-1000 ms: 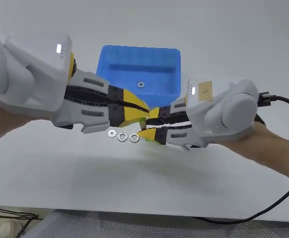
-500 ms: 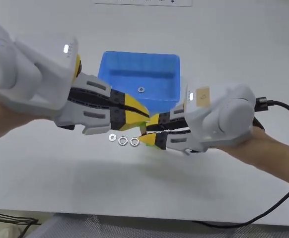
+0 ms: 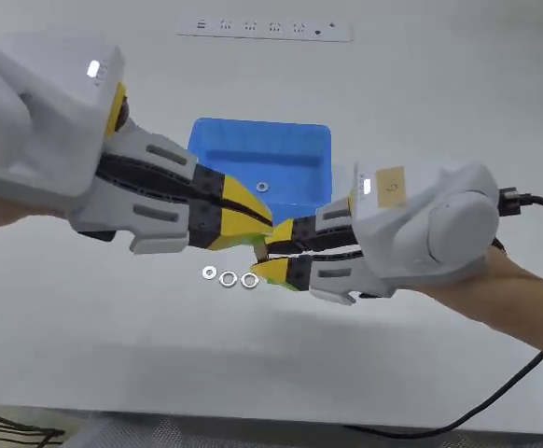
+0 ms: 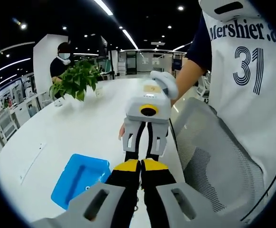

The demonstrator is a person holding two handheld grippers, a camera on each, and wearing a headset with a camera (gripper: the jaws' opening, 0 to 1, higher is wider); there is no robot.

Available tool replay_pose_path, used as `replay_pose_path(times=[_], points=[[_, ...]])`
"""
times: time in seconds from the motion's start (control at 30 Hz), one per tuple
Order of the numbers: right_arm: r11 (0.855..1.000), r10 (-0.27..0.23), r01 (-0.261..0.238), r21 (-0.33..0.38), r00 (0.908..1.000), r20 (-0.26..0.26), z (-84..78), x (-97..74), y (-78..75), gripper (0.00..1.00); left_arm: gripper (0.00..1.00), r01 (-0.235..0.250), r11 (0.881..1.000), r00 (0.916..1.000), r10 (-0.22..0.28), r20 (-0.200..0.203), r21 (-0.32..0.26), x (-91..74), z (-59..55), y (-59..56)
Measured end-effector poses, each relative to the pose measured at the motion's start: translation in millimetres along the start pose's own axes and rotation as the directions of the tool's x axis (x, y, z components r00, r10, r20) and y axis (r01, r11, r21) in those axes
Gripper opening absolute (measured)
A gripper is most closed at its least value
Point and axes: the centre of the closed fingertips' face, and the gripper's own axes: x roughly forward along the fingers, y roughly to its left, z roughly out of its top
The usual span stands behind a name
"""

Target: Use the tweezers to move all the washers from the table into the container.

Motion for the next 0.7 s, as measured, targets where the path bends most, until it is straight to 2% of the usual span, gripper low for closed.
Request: replay_pose_path(times=[0.2,0.4,0.53,0.7], points=[[1.000,-0.014,0.014,-0.023,0.9995,0.028,19.2,-7.7,-12.1,0.10,0.05,0.006,0.999,1.0000,-0.007,0.003,0.045,-10.6,18.1,6.4],[0.998,-0.015,0.017,-0.052,0.9986,0.051,36.0,-13.5,-31.6,0.10,0.05,0.006,0.997,0.9999,-0.007,0.012,0.076,-20.4,33.9,22.4],[0.997,-0.019,0.023,-0.075,0.9986,0.050,40.7,-13.7,-45.5,0.10,0.05,0.003,0.996,1.0000,-0.004,0.009,0.092,-21.3,38.3,35.8],[0.996,-0.029,0.032,-0.082,0.9986,0.045,38.4,-11.6,-62.3,0.10,0.05,-0.003,0.995,1.0000,0.003,0.003,0.102,-18.9,37.1,51.8]])
